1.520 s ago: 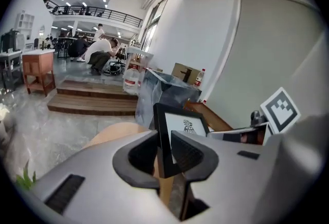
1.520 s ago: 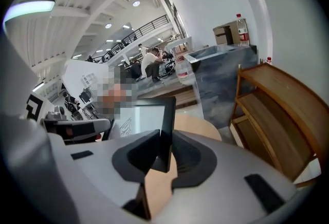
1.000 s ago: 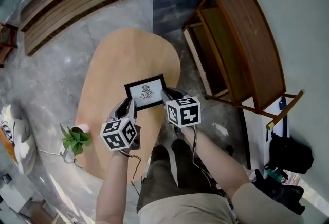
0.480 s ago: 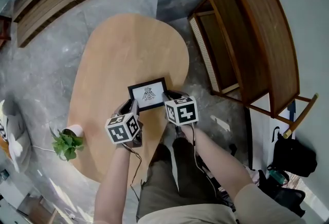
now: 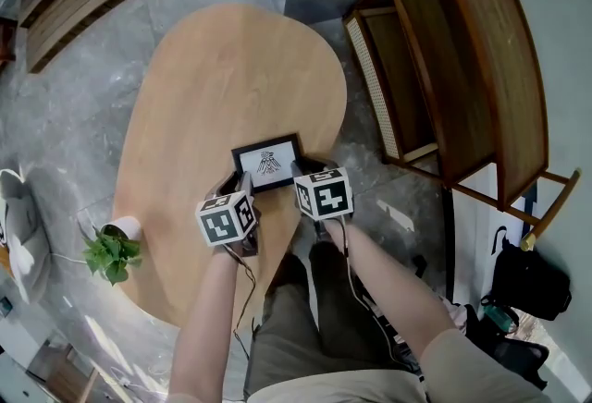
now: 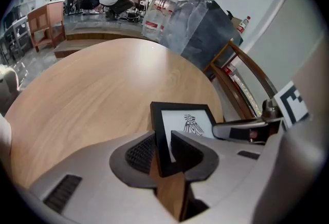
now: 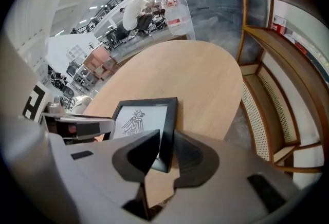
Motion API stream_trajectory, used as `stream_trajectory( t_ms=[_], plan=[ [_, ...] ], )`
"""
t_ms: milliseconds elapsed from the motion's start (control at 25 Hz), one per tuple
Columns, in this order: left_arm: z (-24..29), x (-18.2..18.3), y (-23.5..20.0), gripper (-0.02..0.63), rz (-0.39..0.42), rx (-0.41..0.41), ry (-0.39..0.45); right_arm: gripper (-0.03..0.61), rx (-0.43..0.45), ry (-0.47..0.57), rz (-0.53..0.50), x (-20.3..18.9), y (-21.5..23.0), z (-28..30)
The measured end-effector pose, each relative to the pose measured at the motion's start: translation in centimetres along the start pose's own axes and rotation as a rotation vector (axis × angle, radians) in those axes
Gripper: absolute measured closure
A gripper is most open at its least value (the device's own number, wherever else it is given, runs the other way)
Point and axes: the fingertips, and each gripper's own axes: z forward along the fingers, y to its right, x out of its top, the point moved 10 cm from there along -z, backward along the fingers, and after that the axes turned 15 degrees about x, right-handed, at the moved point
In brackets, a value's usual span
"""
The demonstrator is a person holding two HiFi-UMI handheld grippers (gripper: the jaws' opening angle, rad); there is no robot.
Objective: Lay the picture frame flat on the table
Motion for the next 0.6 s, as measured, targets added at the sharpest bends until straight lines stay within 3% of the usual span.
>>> stream_trajectory(
  t_ms=[120,280,600],
  plan=[
    [0.4,-0.3,0.2,0.537,0.043,0.001,-0.007,0.478,0.02,-0.016,0.012,-0.4,0.1,0.4],
    [0.1,-0.7,-0.1,0.536,0.026,0.011,-0.014,0.479,-0.014,0.004,0.008,-0.6,0.2,-0.2],
    [-5.9,1.3,0.0,0.532,0.037,0.003,0.079,0.534,0.018,0.094,0.002,1.1,-2.1,-5.8]
  ],
)
